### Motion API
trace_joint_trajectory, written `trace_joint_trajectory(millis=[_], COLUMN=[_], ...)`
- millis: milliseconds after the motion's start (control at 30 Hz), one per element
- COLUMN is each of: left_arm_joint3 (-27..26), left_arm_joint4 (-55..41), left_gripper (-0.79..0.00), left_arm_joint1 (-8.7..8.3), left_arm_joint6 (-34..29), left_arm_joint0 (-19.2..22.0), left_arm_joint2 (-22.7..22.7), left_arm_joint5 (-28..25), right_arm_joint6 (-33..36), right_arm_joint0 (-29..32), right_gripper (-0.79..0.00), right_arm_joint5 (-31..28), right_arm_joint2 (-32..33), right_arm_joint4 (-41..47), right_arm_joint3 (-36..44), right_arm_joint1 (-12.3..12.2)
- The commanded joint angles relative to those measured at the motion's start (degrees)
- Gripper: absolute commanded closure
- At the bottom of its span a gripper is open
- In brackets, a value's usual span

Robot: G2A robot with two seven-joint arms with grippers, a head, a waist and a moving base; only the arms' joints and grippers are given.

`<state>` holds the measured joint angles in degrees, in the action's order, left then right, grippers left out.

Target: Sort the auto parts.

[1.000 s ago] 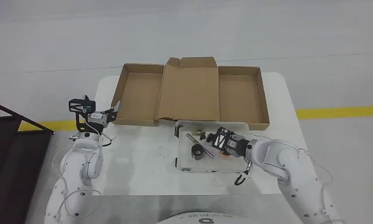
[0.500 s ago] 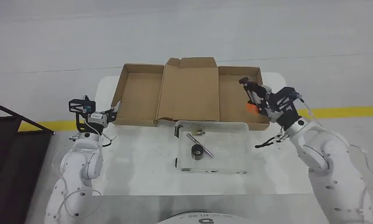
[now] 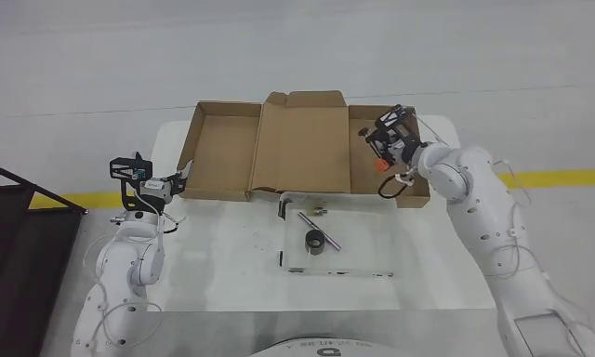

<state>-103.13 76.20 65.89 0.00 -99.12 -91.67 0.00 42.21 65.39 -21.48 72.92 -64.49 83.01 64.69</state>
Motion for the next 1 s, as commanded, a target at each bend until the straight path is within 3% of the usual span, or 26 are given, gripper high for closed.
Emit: trace_joint_trajectory(millis=[0,100,167,233,267,500,800,967], left_arm_joint3=[0.0,0.0,0.0,0.0,0.0,0.0,0.0,0.0], left_arm_joint4=[0.0,0.0,0.0,0.0,0.0,0.0,0.0,0.0], left_gripper=[-0.785,-0.785,-0.785,-0.785,-0.785,-0.785,-0.785,-0.785], left_arm_joint1=[0.00,0.00,0.00,0.00,0.00,0.00,0.00,0.00], left_arm_joint6=[0.0,0.0,0.0,0.0,0.0,0.0,0.0,0.0], left_arm_joint0=[0.0,0.0,0.0,0.0,0.0,0.0,0.0,0.0], left_arm_joint2=[0.0,0.0,0.0,0.0,0.0,0.0,0.0,0.0], left_arm_joint5=[0.0,0.0,0.0,0.0,0.0,0.0,0.0,0.0], right_arm_joint6=[1.6,4.9,7.6,8.6,8.5,7.4,-2.3,-2.3], right_arm_joint0=[-0.9,-1.9,-2.5,-2.7,-2.5,2.4,19.0,19.0], right_gripper=[0.000,0.000,-0.283,-0.730,-0.785,-0.785,-0.785,-0.785], right_arm_joint5=[-0.1,0.4,1.1,2.1,2.5,3.2,-18.7,-18.7], right_arm_joint2=[-1.2,-2.6,-3.7,-4.3,-4.2,-0.6,8.3,8.3], right_arm_joint4=[-0.3,-0.6,-1.4,-1.6,-1.4,-1.5,7.2,7.2], right_arm_joint3=[-1.4,-3.1,-3.6,-3.4,-2.9,5.9,25.7,25.7], right_arm_joint1=[0.1,0.3,0.5,0.6,0.6,-0.4,-2.9,-2.9])
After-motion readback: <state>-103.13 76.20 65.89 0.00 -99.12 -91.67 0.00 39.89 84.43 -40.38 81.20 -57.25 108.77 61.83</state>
